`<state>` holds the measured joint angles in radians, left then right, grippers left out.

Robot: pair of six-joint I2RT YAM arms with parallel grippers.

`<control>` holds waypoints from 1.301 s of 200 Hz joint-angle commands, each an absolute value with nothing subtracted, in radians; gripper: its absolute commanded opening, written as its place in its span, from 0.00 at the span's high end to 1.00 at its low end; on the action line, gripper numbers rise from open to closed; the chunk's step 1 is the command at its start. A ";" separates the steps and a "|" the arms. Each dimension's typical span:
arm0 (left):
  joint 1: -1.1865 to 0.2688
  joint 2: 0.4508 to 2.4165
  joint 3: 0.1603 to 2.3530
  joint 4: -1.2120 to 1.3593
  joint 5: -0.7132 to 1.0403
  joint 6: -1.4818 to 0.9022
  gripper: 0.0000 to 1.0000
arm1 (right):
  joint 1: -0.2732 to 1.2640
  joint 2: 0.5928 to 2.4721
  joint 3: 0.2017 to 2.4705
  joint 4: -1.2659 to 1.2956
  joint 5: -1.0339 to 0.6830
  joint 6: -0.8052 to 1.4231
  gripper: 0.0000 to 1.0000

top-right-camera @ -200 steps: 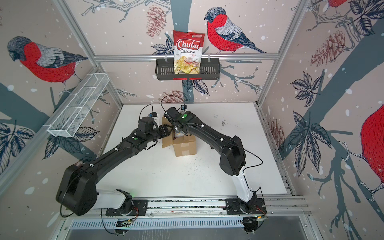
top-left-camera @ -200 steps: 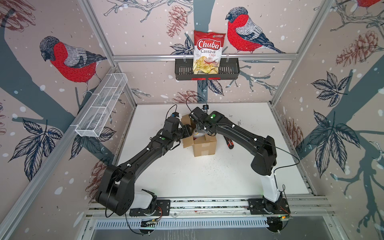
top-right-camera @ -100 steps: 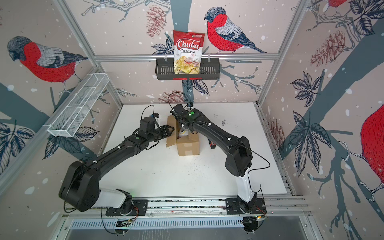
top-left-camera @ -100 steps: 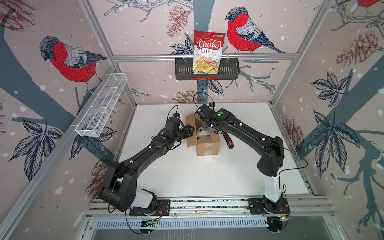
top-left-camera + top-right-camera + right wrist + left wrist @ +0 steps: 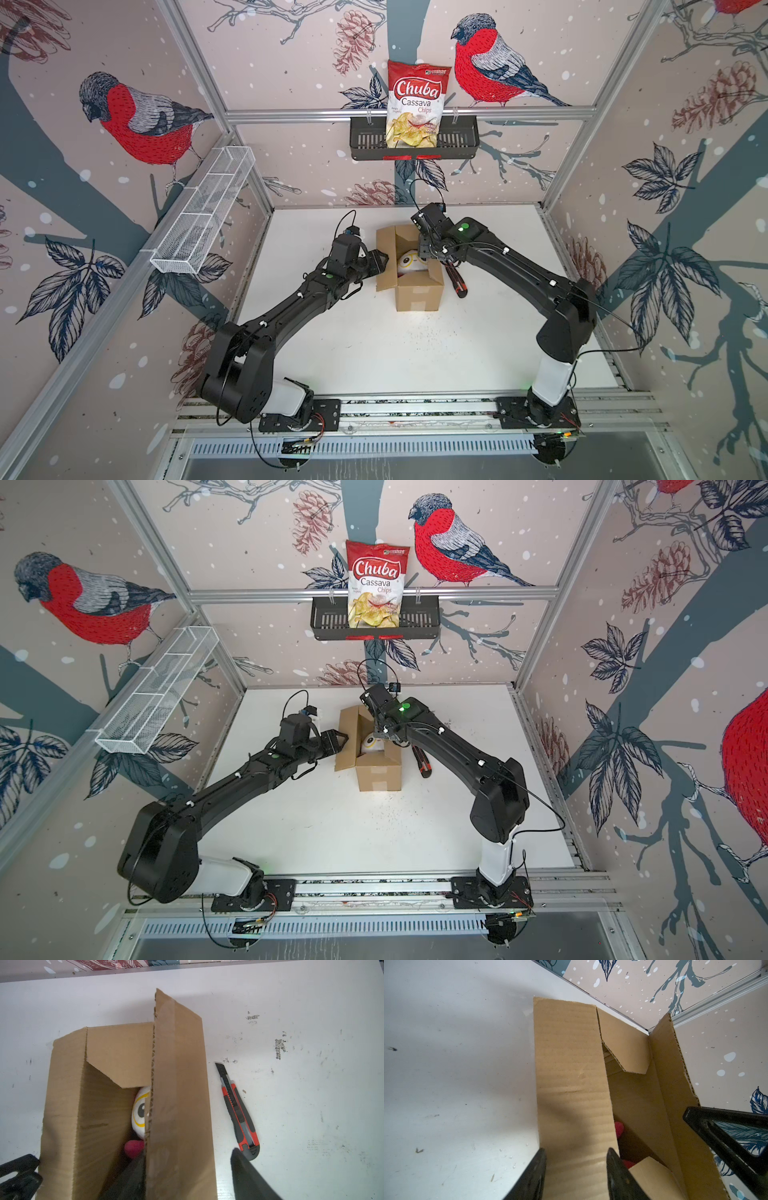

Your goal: Unpack the express box

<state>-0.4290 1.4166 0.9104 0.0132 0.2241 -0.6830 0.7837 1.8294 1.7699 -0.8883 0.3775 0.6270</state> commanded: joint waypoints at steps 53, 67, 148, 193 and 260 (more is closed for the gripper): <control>-0.428 1.431 0.919 0.024 0.224 -0.695 0.52 | 0.716 1.725 1.639 -0.786 0.264 0.617 0.67; -0.428 1.434 0.917 0.041 0.234 -0.703 0.52 | 0.710 1.714 1.627 -0.777 0.252 0.614 0.69; -0.428 1.467 0.793 0.430 0.465 -0.846 0.54 | 0.712 1.706 1.607 -0.760 0.231 0.601 0.70; -0.430 1.503 0.717 0.685 0.568 -0.942 0.61 | 0.719 1.707 1.595 -0.749 0.227 0.604 0.70; -0.430 1.459 0.687 0.650 0.499 -0.921 0.82 | 0.721 1.709 1.639 -0.827 0.304 0.607 0.64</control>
<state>-0.4290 1.4754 0.6941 0.6018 0.5213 -0.9352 0.7177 1.7123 1.6173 -0.7841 0.2451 0.6048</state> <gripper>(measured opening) 0.201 0.348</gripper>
